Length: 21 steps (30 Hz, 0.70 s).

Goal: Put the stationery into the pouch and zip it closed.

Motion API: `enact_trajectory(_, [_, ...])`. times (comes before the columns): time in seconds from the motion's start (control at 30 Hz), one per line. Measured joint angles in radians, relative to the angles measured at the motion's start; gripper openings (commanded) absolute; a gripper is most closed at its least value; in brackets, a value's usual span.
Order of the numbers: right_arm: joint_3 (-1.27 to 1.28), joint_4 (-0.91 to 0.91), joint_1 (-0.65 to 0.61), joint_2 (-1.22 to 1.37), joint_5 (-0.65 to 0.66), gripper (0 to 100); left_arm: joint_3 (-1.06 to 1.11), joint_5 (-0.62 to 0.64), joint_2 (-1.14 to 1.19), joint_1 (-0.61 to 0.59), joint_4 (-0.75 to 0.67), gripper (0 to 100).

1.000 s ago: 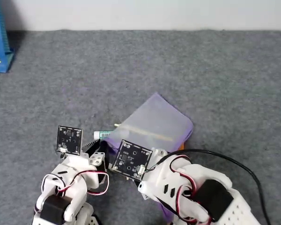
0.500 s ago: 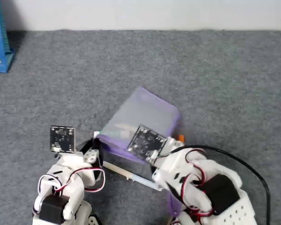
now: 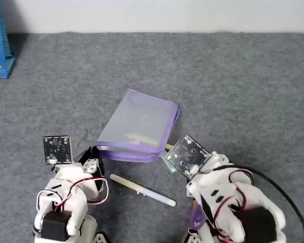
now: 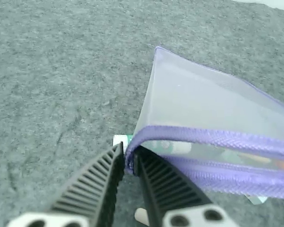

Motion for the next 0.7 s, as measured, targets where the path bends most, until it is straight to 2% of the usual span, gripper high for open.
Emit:
enact_trajectory(0.07, [0.000,0.000,-0.020,-0.012,0.000,0.8,0.000,-0.003,0.000,0.028,0.002,5])
enact_trajectory(0.27, [0.000,0.000,-0.104,-0.029,-0.026,0.8,0.000,-0.017,0.000,0.098,0.002,25])
enact_trajectory(0.53, [-0.025,0.000,-0.130,-0.028,-0.049,0.8,0.109,-0.017,0.000,0.101,-0.044,24])
enact_trajectory(0.7, [-0.072,0.000,-0.130,-0.028,-0.049,0.8,0.192,-0.017,0.000,0.101,-0.106,15])
